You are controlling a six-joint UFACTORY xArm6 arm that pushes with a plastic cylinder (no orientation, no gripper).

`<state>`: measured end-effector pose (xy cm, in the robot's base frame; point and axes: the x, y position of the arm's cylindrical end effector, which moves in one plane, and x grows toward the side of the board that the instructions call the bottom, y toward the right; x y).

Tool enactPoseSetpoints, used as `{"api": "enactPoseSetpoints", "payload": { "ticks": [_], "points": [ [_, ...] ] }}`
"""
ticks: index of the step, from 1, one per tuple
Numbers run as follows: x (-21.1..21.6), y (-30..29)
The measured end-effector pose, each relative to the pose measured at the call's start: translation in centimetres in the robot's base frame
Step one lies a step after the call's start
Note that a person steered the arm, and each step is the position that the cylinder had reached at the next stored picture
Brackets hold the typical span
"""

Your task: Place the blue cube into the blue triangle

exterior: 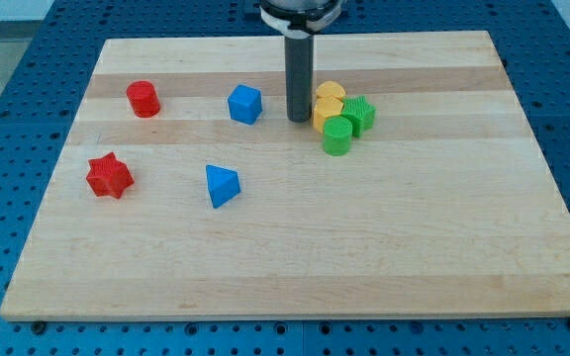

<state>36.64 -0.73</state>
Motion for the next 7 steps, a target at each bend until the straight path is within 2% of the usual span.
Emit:
{"api": "enactPoseSetpoints", "payload": {
  "ticks": [1,3,4,5,6,7],
  "points": [
    [1.8,-3.0],
    [-5.7,-3.9],
    [-4.9,-8.2],
    [0.4,-9.6],
    [-0.7,-9.2],
    [-5.6,-10.0]
  ]
}}
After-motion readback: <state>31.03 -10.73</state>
